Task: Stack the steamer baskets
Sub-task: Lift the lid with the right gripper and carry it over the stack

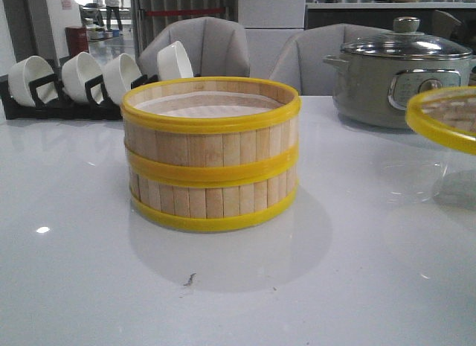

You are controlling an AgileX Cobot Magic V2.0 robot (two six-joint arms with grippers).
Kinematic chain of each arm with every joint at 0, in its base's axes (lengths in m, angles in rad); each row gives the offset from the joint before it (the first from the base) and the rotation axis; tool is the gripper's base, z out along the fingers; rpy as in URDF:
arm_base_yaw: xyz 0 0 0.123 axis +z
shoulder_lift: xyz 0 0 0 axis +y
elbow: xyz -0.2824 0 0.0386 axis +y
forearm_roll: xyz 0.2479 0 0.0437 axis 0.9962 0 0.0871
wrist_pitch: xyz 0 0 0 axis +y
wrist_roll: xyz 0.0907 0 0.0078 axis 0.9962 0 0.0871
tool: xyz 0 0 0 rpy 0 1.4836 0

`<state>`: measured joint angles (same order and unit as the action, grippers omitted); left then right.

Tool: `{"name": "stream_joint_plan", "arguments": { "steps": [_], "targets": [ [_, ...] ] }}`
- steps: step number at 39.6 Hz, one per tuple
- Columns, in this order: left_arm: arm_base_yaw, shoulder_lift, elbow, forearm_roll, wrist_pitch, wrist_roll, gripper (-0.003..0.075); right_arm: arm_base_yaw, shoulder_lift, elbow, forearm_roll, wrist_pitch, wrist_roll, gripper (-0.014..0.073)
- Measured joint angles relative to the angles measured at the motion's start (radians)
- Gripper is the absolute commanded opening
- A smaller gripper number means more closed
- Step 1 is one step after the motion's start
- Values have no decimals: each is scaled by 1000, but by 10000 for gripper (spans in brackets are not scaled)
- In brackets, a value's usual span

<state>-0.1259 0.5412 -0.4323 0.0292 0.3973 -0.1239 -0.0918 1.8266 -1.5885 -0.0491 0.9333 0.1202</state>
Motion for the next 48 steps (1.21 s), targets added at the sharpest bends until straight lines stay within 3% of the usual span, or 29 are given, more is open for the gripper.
{"name": "stream_joint_plan", "arguments": {
  "steps": [9,27,38,48],
  "targets": [
    [0,0,0,0,0,0,83,157,-3,-181,0,120,-11,54],
    [0,0,0,0,0,0,83,503,107,-481,55,208,-36,54],
    [0,0,0,0,0,0,83,618,237,-625,80,243,-64,54],
    [0,0,0,0,0,0,83,648,303,-675,84,237,-78,54]
  ]
}}
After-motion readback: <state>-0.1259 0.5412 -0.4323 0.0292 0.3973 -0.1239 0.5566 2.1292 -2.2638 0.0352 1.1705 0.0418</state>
